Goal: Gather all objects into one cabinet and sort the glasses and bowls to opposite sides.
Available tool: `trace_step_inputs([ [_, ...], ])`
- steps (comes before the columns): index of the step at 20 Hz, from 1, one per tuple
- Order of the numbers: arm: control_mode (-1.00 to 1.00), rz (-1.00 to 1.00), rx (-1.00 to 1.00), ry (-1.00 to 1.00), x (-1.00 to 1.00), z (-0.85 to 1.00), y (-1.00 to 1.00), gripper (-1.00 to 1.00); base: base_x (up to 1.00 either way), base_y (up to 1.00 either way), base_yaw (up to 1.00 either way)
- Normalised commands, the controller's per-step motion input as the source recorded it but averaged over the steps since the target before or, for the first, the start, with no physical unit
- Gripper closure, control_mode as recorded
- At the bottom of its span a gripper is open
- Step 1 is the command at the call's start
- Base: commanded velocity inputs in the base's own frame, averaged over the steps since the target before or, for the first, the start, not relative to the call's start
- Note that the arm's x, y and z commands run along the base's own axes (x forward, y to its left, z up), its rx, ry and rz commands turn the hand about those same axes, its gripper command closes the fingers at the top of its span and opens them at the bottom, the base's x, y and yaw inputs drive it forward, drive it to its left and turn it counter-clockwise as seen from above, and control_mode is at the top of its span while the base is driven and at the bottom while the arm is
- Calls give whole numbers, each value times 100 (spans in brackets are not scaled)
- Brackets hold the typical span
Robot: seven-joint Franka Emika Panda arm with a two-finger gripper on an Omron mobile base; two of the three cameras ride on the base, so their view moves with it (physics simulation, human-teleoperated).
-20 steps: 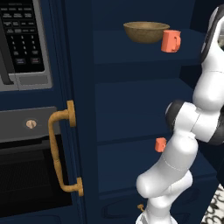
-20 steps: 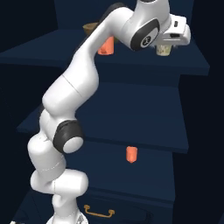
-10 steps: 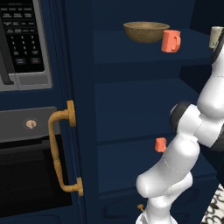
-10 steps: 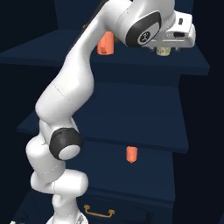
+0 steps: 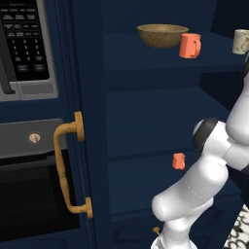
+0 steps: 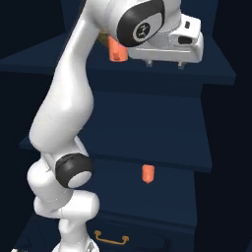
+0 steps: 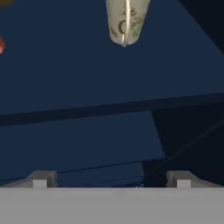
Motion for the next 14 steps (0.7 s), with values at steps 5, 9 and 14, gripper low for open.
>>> trace_step_inputs([
  [5,-100,0,0,25,-70,-46,75,-100,0,0,0],
  [9,-100,0,-8,-8,-52,-77,86,-100,0,0,0],
  [14,-100,0,-6,-6,-25,-80,67,-100,0,0,0],
])
